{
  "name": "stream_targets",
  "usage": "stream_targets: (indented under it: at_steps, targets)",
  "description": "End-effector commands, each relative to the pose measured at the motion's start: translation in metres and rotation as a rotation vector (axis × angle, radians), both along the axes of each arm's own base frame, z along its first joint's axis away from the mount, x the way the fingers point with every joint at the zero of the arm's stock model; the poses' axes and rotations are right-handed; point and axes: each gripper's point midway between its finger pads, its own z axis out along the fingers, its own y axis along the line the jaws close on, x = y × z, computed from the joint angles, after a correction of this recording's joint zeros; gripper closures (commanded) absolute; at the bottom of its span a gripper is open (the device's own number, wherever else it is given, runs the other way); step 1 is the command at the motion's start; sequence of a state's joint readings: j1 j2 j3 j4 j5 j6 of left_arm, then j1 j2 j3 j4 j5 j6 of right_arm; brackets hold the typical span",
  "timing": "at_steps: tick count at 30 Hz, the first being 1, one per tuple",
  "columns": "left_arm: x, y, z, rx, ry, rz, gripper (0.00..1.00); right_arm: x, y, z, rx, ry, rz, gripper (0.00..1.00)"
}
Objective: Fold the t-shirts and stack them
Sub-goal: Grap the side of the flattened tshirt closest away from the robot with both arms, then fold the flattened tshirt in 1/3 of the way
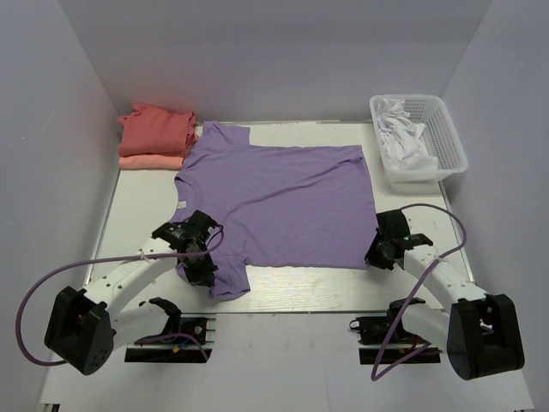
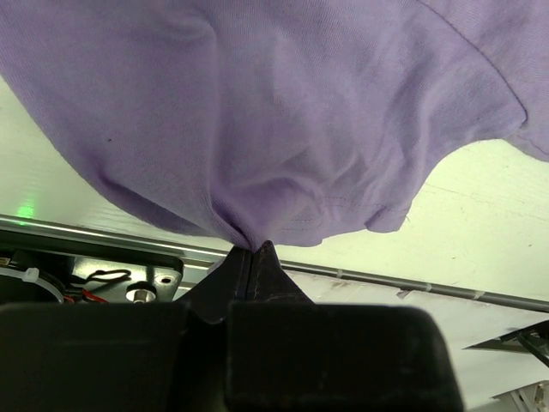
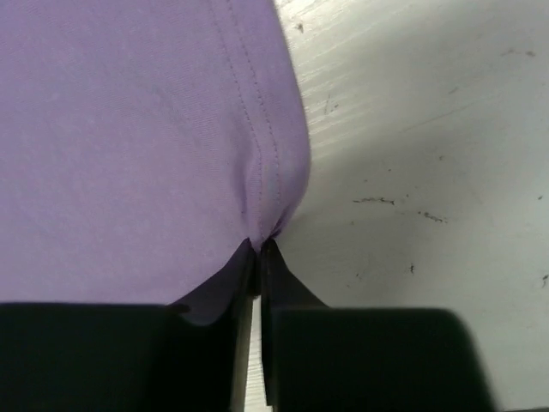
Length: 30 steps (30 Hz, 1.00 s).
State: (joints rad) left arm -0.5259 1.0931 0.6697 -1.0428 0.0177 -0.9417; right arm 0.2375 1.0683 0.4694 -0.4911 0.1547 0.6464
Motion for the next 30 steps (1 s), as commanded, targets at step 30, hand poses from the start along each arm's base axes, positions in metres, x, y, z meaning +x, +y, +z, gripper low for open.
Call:
stream_targets:
  at_steps: [30]
  targets:
    - [0.096,-0.049,0.083,-0.119,-0.269,-0.140,1.00,0.029,0.010,0.063,0.010,-0.060,0.064,1.00]
